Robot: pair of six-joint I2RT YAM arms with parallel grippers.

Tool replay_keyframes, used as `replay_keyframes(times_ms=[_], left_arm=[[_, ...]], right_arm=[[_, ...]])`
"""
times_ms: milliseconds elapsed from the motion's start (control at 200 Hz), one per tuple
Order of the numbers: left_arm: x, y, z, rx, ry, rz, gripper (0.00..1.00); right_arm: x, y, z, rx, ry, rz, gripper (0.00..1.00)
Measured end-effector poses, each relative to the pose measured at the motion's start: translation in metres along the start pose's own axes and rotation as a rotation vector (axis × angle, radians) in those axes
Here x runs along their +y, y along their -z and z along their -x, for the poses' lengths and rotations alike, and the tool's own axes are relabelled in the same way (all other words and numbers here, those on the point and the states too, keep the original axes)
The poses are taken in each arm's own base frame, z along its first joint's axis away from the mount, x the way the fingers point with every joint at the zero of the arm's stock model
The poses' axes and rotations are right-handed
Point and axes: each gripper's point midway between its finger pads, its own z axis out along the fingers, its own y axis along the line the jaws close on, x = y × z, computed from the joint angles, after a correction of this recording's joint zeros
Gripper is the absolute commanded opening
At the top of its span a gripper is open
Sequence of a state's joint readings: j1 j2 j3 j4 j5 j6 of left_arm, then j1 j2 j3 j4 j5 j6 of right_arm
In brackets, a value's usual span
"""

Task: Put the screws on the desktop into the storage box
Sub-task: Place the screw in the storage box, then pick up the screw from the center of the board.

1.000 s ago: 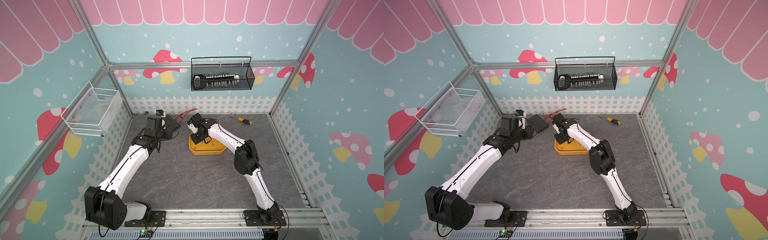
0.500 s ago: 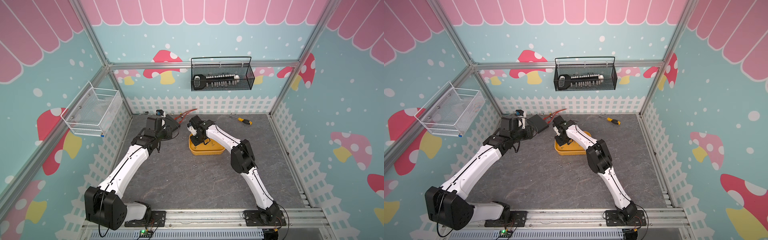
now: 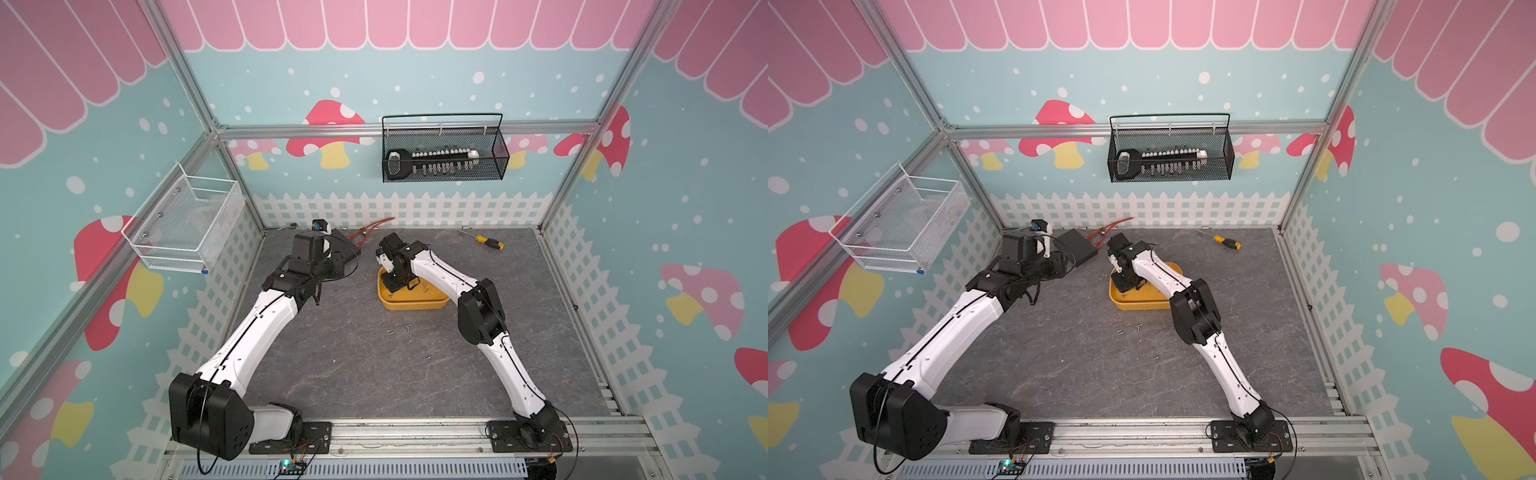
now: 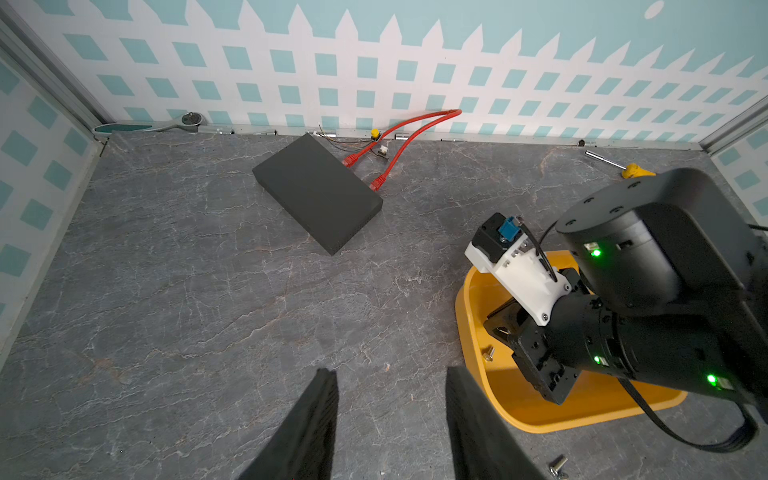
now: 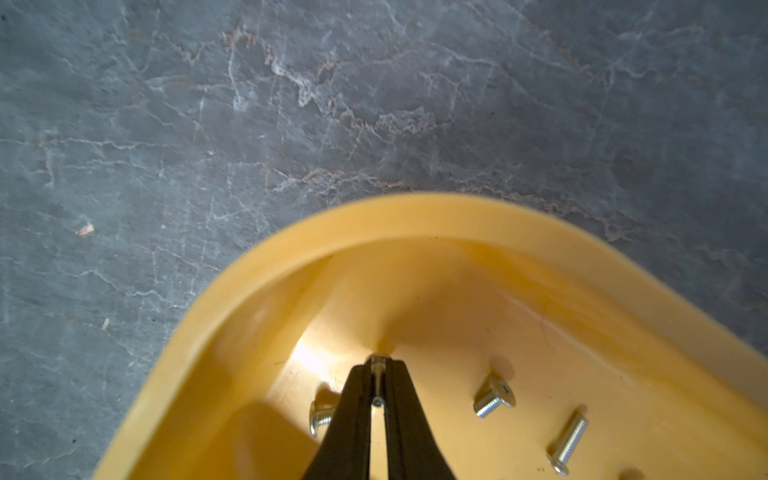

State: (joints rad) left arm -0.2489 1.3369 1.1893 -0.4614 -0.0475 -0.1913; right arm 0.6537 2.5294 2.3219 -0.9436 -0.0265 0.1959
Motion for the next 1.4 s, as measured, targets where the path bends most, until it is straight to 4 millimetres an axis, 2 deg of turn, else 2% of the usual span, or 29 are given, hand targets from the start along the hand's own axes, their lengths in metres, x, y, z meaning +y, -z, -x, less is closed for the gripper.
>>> replay_keyframes(times_ms=[105,290,390,485,575,640,690,740,836,906,971,1116,1236,1401], left_arm=[[0.000,0.000,0.000,0.000,0.000,0.000,0.46],[0.000,0.000,-0.001,0.004,0.000,0.000,0.46],[-0.001,0.000,-0.003,0.013,-0.003,-0.004,0.46],[-0.007,0.001,-0.007,0.027,-0.021,-0.017,0.46],[-0.023,0.002,-0.012,0.041,-0.049,-0.049,0.44],[-0.041,0.003,-0.019,0.058,-0.077,-0.088,0.42],[-0.058,0.003,-0.026,0.074,-0.102,-0.124,0.42],[-0.079,0.003,-0.036,0.098,-0.132,-0.168,0.42],[-0.122,0.005,-0.064,0.157,-0.186,-0.262,0.41],[-0.150,0.007,-0.092,0.217,-0.219,-0.326,0.41],[-0.167,0.006,-0.120,0.283,-0.243,-0.363,0.41],[-0.187,0.002,-0.173,0.416,-0.264,-0.397,0.42],[-0.203,0.002,-0.205,0.489,-0.273,-0.426,0.44],[-0.229,0.009,-0.234,0.546,-0.289,-0.476,0.45]], right_arm=[[0.000,0.001,0.001,-0.004,-0.002,0.000,0.24],[-0.004,0.006,0.005,-0.016,-0.004,-0.022,0.27],[-0.009,0.023,0.009,-0.036,-0.004,-0.060,0.27],[-0.017,0.070,0.023,-0.111,-0.010,-0.107,0.28],[-0.027,0.141,0.037,-0.233,-0.030,-0.156,0.28],[-0.039,0.194,0.039,-0.320,-0.057,-0.193,0.28],[-0.051,0.234,0.034,-0.382,-0.086,-0.224,0.28],[-0.066,0.265,0.025,-0.433,-0.121,-0.261,0.29],[-0.094,0.297,-0.003,-0.464,-0.187,-0.326,0.29],[-0.114,0.302,-0.025,-0.446,-0.231,-0.370,0.29],[-0.128,0.297,-0.044,-0.412,-0.261,-0.401,0.29],[-0.145,0.276,-0.077,-0.330,-0.295,-0.433,0.29],[-0.153,0.271,-0.093,-0.308,-0.315,-0.445,0.29],[-0.157,0.279,-0.105,-0.329,-0.336,-0.447,0.30]])
